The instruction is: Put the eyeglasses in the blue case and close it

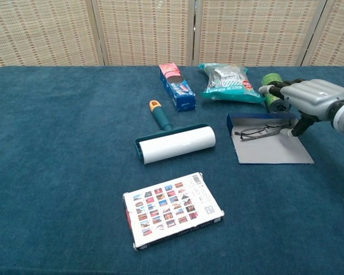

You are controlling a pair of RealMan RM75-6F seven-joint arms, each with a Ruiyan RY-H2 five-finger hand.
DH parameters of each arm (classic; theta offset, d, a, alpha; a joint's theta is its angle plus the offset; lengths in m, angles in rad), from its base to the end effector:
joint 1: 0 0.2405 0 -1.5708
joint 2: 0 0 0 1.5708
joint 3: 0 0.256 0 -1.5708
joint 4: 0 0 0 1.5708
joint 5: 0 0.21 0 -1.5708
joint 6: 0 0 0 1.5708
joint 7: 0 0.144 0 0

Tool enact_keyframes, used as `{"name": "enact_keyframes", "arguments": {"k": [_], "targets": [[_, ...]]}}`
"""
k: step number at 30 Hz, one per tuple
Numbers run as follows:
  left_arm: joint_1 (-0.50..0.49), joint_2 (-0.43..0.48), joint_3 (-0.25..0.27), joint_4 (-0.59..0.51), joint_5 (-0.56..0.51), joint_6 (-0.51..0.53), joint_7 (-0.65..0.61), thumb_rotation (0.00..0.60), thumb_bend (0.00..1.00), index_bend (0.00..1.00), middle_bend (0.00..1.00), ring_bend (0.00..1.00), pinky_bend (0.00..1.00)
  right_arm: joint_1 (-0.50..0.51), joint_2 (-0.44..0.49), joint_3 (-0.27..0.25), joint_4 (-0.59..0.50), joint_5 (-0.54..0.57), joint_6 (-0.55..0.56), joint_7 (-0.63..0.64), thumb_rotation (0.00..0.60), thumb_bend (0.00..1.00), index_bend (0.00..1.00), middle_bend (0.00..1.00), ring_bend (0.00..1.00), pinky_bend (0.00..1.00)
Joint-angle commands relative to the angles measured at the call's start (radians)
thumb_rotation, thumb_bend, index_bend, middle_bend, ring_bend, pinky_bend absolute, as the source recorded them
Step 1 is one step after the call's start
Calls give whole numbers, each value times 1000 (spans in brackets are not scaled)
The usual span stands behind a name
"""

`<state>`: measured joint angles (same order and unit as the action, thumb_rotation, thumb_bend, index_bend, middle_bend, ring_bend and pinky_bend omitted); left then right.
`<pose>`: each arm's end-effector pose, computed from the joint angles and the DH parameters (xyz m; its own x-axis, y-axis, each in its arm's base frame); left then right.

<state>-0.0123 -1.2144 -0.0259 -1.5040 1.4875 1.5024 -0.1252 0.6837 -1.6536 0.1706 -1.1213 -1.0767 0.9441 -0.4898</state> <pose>-0.3379 0.1529 0.1378 0.2887 0.0278 0.9570 0.9539 0.0778 -0.2900 -0.2312 -0.3717 -0.0149 0.6753 -0.1877 0.7133 -0.7368 -0.2156 0.6408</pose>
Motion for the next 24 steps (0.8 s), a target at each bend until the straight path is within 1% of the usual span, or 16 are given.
{"name": "enact_keyframes", "arguments": {"k": [1,9,15,18,24], "targets": [[2,1,0,-1,-4,1,1,600,401,0,0,0,0,32,-44,14,50,15,-33,-12,600,285,0,0,0,3],[12,4,3,5,-16,5,-5,600,401,0,0,0,0,102,-140,55,160,32,-66,-34,600,285,0,0,0,3],[17,4,4,11,-19,8,-10,600,401,0,0,0,0,131,-176,73,210,49,-82,-48,600,284,0,0,0,3],[19,4,3,14,-21,9,-14,600,401,0,0,0,0,129,-174,70,205,41,-79,-37,600,285,0,0,0,2],[18,2,3,19,-18,7,-17,600,401,0,0,0,0,101,-136,47,152,10,-54,-15,600,285,0,0,0,2]]}}
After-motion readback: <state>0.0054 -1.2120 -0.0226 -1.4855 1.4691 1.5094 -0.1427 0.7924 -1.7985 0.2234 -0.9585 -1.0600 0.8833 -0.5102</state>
